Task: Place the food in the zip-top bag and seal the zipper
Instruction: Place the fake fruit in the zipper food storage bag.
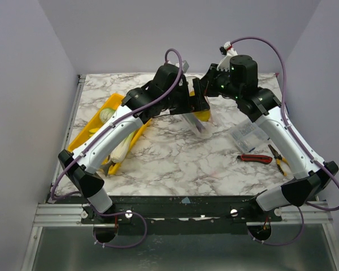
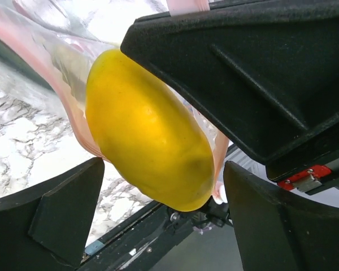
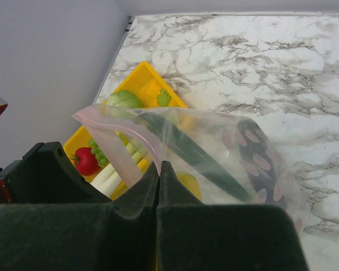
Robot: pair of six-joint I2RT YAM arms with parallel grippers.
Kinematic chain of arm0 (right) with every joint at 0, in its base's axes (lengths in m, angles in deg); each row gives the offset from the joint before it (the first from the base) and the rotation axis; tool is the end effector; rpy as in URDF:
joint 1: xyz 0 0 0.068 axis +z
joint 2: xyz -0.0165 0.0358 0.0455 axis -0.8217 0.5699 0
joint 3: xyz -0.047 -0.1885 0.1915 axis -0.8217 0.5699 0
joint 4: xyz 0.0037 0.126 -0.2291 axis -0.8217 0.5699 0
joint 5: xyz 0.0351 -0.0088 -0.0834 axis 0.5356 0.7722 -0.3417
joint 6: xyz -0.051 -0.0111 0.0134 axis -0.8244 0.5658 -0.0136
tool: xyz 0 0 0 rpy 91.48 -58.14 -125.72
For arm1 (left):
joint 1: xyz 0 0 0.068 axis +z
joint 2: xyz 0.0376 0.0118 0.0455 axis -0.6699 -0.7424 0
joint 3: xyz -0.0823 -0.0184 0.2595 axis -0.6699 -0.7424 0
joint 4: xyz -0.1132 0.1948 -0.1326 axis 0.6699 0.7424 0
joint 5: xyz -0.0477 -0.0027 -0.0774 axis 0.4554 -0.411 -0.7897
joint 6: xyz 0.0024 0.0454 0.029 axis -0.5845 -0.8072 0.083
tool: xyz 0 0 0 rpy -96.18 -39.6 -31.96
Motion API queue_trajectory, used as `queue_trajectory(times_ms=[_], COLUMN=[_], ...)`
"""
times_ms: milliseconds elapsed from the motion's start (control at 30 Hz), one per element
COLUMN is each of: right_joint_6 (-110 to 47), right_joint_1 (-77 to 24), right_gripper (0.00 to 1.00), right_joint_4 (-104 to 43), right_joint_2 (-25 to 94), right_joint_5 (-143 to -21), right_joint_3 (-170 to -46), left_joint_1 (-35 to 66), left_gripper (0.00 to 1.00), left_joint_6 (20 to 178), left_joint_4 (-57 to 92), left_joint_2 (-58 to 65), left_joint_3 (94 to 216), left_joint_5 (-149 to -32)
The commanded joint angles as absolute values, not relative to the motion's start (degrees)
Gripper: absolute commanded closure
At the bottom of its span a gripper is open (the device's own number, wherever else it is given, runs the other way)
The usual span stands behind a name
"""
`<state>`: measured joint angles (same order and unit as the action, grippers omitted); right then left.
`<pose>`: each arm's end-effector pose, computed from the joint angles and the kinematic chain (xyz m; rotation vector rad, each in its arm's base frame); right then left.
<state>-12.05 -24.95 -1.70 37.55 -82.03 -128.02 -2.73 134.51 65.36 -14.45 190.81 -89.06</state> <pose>0.2783 0.1679 0.4502 -0.1603 1.9506 0.7814 0.2480 -0.2522 0.4391 0.0395 2.3033 -1.0258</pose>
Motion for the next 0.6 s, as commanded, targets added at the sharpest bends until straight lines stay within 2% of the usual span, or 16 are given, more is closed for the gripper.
queue_trajectory(times_ms=[0, 167, 267, 433, 500, 567], right_joint_6=[-11.5, -11.3, -11.4, -10.9, -10.6, -10.4], right_joint_1=[-24.7, -24.7, -24.6, -24.6, -24.6, -24.6], right_gripper=[0.99, 0.99, 0.99, 0.99, 0.99, 0.99], right_joint_4=[-2.4, -2.2, -2.2, -2.2, -2.2, -2.2], right_joint_2=[36.7, 36.6, 36.7, 37.3, 37.5, 37.7], right_joint_5=[-80.3, -80.4, -80.6, -79.4, -78.8, -78.2], right_joint_3=[-128.4, -128.5, -128.8, -129.8, -129.9, -129.7], left_joint_1=[-2.1, -2.0, -2.1, -1.8, -1.6, -1.4], left_gripper=[0.12, 0.16, 0.13, 0.09, 0.02, 0.02], left_joint_6=[132.1, 133.1, 134.1, 134.6, 134.4, 134.4], left_joint_4=[63.3, 60.0, 58.8, 48.6, 44.3, 42.1], left_joint_2=[-13.1, -9.6, -7.0, 0.4, 2.8, 4.4], left_joint_3=[190.0, 185.6, 182.1, 170.2, 166.7, 165.1], left_joint_5=[-87.6, -87.2, -86.9, -87.4, -88.0, -88.4])
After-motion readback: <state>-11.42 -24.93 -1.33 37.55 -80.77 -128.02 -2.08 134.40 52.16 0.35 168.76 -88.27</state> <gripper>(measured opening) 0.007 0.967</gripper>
